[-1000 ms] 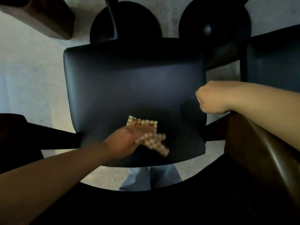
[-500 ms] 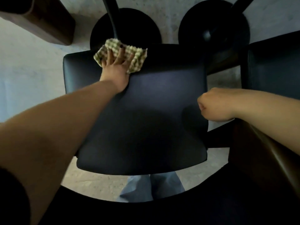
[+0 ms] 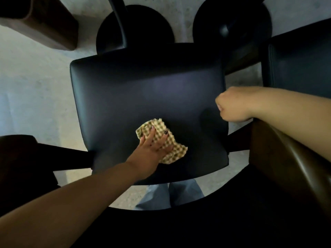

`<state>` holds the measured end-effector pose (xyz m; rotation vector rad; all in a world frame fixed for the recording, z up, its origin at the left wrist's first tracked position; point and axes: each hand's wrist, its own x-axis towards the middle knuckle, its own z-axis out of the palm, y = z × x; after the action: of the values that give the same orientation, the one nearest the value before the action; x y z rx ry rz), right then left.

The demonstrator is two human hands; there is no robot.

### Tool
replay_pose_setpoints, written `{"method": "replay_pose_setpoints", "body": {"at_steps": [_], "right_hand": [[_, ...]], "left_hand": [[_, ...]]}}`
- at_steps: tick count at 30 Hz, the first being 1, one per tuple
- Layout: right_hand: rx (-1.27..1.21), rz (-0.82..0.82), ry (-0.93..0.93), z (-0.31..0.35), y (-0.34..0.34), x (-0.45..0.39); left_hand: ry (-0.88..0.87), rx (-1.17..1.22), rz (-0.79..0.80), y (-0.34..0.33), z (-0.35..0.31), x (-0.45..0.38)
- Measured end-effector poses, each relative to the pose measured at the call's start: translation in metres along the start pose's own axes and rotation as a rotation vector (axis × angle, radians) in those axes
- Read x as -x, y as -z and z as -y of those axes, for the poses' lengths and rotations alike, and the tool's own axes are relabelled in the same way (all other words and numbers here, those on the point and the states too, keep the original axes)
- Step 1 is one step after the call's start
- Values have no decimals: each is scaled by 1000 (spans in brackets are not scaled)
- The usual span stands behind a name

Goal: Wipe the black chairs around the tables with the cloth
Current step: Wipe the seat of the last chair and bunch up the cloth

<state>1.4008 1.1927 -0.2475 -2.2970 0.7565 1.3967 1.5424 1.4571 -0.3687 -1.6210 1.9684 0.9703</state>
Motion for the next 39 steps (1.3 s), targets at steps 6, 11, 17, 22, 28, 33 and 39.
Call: {"method": "replay_pose_setpoints", "body": {"at_steps": [6,11,17,22,28,33,39], "right_hand": [[109,-48,-29,4,2,5],[132,-180,0,11,7,17],[-1070,-377,194,56,22,42],[-1699,-337,457,112,37,63],[-1558,-733,416,141,24,62],[-1451,-846,416,139,26,65],[-1799,-704,441,145,42,71]], "left_hand": [[-125,284,213,34,9,21],[40,780,-119,83,11,55],[260,1259,-525,149,35,88],[222,1517,-766,169,45,109],[157,1352,-939,166,49,128],[297,1120,-855,156,54,126],[316,869,-1006,171,64,120]]}}
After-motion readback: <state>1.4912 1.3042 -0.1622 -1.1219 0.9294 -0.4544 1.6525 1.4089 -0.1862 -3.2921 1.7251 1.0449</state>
